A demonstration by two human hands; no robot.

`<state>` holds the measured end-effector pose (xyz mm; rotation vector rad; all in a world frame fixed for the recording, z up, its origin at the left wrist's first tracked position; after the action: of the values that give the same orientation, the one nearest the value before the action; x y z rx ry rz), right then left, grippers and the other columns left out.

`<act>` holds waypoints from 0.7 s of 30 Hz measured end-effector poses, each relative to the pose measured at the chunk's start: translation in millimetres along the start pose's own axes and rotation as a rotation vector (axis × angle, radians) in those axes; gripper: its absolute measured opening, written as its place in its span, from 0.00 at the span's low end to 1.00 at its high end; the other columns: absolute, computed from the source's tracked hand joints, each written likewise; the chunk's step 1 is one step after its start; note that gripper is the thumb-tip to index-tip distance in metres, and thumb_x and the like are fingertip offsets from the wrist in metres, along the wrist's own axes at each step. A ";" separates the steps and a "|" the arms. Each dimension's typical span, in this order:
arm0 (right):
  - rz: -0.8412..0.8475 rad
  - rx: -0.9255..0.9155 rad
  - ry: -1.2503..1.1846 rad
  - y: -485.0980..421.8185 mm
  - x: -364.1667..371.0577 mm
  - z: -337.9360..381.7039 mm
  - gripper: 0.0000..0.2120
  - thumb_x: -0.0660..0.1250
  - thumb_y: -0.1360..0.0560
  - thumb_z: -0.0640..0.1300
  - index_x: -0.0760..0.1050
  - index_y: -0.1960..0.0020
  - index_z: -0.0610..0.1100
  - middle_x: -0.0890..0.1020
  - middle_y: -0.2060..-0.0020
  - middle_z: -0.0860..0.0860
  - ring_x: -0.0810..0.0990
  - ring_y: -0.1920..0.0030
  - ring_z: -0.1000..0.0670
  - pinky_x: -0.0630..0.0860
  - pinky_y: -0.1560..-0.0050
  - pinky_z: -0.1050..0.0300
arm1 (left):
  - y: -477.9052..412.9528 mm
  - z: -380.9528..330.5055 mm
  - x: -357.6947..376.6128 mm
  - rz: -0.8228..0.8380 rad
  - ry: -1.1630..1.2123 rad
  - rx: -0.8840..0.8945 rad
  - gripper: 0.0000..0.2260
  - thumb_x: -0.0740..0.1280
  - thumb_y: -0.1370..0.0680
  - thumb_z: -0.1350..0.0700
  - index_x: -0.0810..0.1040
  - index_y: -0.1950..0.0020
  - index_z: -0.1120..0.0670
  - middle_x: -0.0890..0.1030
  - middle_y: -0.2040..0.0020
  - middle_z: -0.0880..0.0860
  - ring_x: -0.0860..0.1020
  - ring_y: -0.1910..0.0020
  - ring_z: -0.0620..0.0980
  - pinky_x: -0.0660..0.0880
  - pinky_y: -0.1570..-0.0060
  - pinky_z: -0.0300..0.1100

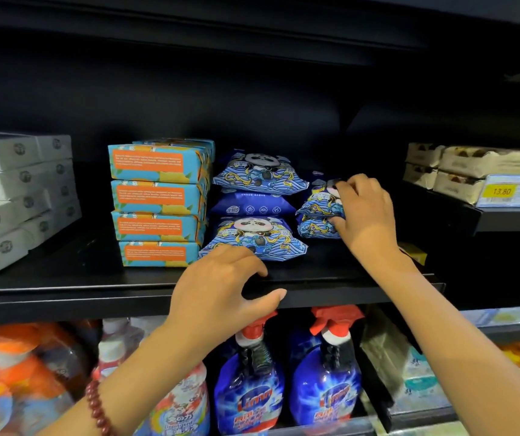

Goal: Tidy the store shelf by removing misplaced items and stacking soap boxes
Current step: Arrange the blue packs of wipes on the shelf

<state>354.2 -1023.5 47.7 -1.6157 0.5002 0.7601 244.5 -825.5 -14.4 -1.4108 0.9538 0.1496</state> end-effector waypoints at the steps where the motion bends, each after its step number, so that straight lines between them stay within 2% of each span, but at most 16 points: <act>1: -0.003 -0.007 0.008 1.0 -0.6 -0.1 0.27 0.70 0.27 0.46 0.66 0.33 0.39 0.69 0.40 0.43 0.67 0.40 0.43 0.64 0.43 0.51 | 0.3 -0.4 0.0 -0.003 -0.006 -0.001 0.18 0.63 0.31 0.35 0.80 0.59 0.48 0.79 0.61 0.42 0.78 0.58 0.46 0.76 0.66 0.43; 3: -0.037 -0.032 0.005 5.7 -0.1 -2.6 0.26 0.72 0.29 0.43 0.69 0.35 0.36 0.72 0.44 0.41 0.69 0.43 0.41 0.68 0.48 0.49 | 0.1 -0.5 -0.3 -0.004 -0.013 -0.002 0.18 0.62 0.31 0.35 0.80 0.59 0.48 0.79 0.61 0.42 0.78 0.58 0.46 0.76 0.67 0.43; 6: -0.163 -0.087 -0.113 18.7 0.0 -8.1 0.25 0.75 0.34 0.35 0.72 0.40 0.30 0.74 0.52 0.37 0.73 0.51 0.37 0.74 0.63 0.49 | 0.6 -0.3 -0.7 0.001 -0.005 -0.007 0.18 0.62 0.31 0.35 0.80 0.59 0.48 0.79 0.60 0.42 0.79 0.58 0.46 0.76 0.66 0.42; 8: -0.211 -0.085 -0.163 26.3 -3.0 -11.8 0.25 0.74 0.33 0.35 0.73 0.40 0.29 0.75 0.54 0.36 0.73 0.52 0.36 0.75 0.65 0.49 | 0.6 -0.6 -0.7 0.011 -0.006 -0.014 0.18 0.62 0.31 0.35 0.80 0.59 0.47 0.79 0.60 0.42 0.79 0.57 0.46 0.76 0.66 0.42; 12: -0.332 -0.063 -0.256 44.8 -13.3 -18.0 0.20 0.72 0.30 0.38 0.74 0.42 0.30 0.75 0.56 0.38 0.73 0.54 0.39 0.72 0.62 0.52 | 0.9 -0.6 -2.3 0.062 0.007 -0.045 0.19 0.61 0.31 0.34 0.81 0.58 0.46 0.79 0.59 0.41 0.78 0.56 0.44 0.75 0.64 0.41; 14: -0.428 -0.081 -0.299 59.4 -23.3 -16.6 0.19 0.67 0.29 0.41 0.74 0.42 0.30 0.75 0.56 0.38 0.70 0.53 0.43 0.67 0.56 0.59 | -0.9 -1.8 -6.9 0.090 0.063 -0.129 0.22 0.60 0.34 0.30 0.81 0.55 0.44 0.79 0.57 0.39 0.77 0.54 0.40 0.74 0.59 0.38; 16: -0.514 -0.122 -0.322 73.5 -35.6 -9.4 0.19 0.67 0.30 0.37 0.75 0.42 0.30 0.75 0.55 0.38 0.69 0.52 0.44 0.63 0.53 0.63 | -4.3 -2.3 -12.1 0.087 0.232 -0.267 0.27 0.59 0.38 0.28 0.81 0.52 0.44 0.80 0.56 0.37 0.76 0.54 0.35 0.73 0.55 0.35; 19: -0.594 -0.255 -0.329 89.7 -51.2 14.7 0.18 0.66 0.31 0.33 0.75 0.41 0.31 0.73 0.52 0.42 0.71 0.51 0.43 0.69 0.51 0.56 | -14.4 -7.7 -21.3 0.050 0.550 -0.400 0.30 0.61 0.39 0.28 0.81 0.49 0.47 0.82 0.58 0.41 0.79 0.57 0.35 0.74 0.55 0.32; 21: -0.627 -0.365 -0.325 95.9 -57.3 34.1 0.16 0.65 0.28 0.32 0.74 0.41 0.33 0.71 0.51 0.45 0.73 0.51 0.42 0.72 0.52 0.52 | -20.9 -15.5 -27.6 0.059 0.728 -0.412 0.28 0.61 0.37 0.30 0.82 0.53 0.50 0.83 0.59 0.43 0.80 0.59 0.37 0.72 0.58 0.30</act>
<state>241.3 -1013.4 19.9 -1.7965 -0.3925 0.6301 232.4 -831.4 21.0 -1.8658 1.6293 -0.1489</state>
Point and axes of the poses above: each hand's wrist, its own y-axis away from the middle knuckle, its own x-axis out of the palm, z = x × y, the point moved 3 cm from there along -y, towards the middle knuckle
